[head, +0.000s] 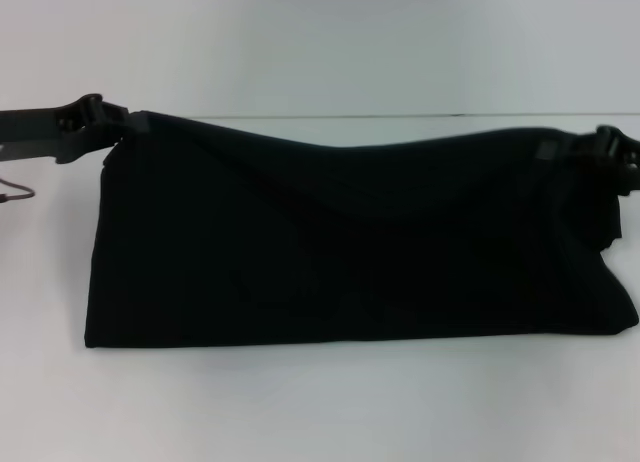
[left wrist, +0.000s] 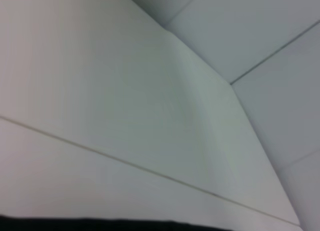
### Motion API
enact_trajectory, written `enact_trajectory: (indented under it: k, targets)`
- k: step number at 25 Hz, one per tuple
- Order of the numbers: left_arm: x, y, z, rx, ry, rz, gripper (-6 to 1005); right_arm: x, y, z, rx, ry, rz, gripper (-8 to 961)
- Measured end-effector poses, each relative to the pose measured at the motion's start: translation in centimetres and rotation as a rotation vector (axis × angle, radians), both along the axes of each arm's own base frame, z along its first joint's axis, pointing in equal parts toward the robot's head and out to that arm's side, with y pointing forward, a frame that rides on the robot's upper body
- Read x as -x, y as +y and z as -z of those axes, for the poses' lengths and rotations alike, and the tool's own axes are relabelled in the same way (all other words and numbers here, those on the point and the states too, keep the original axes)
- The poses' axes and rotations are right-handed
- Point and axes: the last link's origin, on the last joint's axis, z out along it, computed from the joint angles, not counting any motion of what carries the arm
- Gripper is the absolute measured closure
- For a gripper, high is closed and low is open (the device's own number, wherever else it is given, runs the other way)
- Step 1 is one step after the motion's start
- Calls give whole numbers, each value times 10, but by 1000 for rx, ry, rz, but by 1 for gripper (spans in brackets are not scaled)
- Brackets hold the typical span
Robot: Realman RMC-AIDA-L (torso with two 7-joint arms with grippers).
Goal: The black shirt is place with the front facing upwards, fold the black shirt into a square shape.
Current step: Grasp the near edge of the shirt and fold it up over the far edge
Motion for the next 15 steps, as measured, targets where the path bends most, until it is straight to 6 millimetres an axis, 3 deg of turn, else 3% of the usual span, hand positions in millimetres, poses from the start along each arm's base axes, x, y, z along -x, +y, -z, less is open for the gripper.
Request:
enact_trajectory:
  k: [15]
  targets:
    - [-1,26,41,-127,182,-44,950,14,33,34,-114,-135,36,897]
